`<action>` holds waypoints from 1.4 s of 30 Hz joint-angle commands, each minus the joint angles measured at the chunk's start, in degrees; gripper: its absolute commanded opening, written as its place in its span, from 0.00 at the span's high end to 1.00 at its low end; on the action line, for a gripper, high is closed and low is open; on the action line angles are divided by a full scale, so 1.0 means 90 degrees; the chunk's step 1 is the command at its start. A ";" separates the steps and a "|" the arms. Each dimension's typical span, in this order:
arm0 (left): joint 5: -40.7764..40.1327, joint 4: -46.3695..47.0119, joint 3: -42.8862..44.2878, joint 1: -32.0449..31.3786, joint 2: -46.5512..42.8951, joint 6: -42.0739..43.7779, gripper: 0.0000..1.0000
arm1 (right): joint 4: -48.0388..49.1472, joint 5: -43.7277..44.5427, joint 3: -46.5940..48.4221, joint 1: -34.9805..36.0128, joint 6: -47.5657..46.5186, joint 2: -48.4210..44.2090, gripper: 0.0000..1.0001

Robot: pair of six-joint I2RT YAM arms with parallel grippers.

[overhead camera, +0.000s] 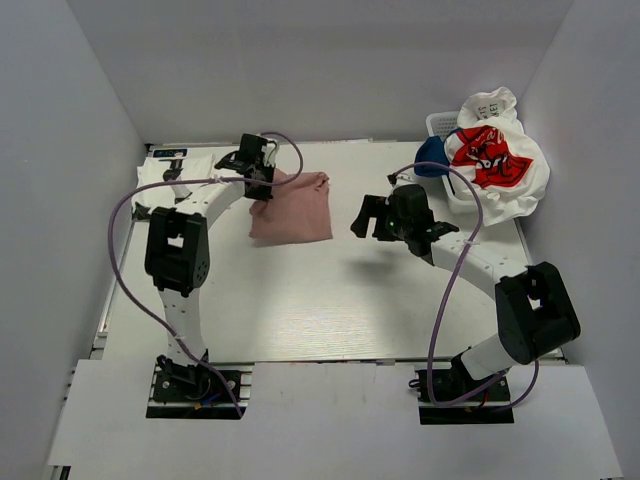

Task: Fold and stack the t-shirts

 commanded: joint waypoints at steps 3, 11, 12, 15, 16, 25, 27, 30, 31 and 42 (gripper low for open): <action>-0.1566 0.0327 -0.0289 0.0189 -0.1425 0.1425 1.00 | -0.0144 0.0815 0.0095 -0.0031 -0.0171 0.0083 0.10; -0.1560 -0.0217 0.0597 0.0637 -0.1495 0.2402 1.00 | -0.0222 0.1527 0.0066 -0.0031 -0.0230 -0.0034 0.10; -0.1560 -0.0218 0.0715 0.0764 -0.1494 0.2403 1.00 | -0.0203 0.1547 0.0008 -0.0022 -0.0220 -0.0053 0.10; -0.1472 -0.0627 0.1242 0.0941 -0.1290 0.2598 1.00 | -0.0095 0.1547 -0.0003 -0.0031 -0.0230 0.0024 0.10; -0.1472 -0.0734 0.1369 0.1048 -0.1289 0.2734 1.00 | -0.0114 0.1547 0.0026 -0.0041 -0.0230 0.0063 0.10; -0.0887 -0.1067 0.1984 0.1625 -0.1212 0.3097 1.00 | -0.0280 0.1499 0.0310 -0.0021 -0.0171 0.0454 0.10; -0.0808 -0.1185 0.2180 0.1780 -0.1114 0.3097 1.00 | -0.0280 0.1489 0.0339 -0.0022 -0.0171 0.0474 0.10; -0.0749 -0.1467 0.2609 0.1928 -0.0947 0.3038 1.00 | -0.0280 0.1489 0.0349 -0.0022 -0.0171 0.0493 0.10; -0.0594 -0.1468 0.2775 0.2082 -0.0870 0.3038 1.00 | -0.0280 0.1518 0.0368 -0.0012 -0.0162 0.0503 0.10; 0.0072 -0.1644 0.2980 0.2718 0.0116 0.3253 1.00 | -0.0856 0.1860 0.0730 -0.0012 -0.0171 0.0806 0.10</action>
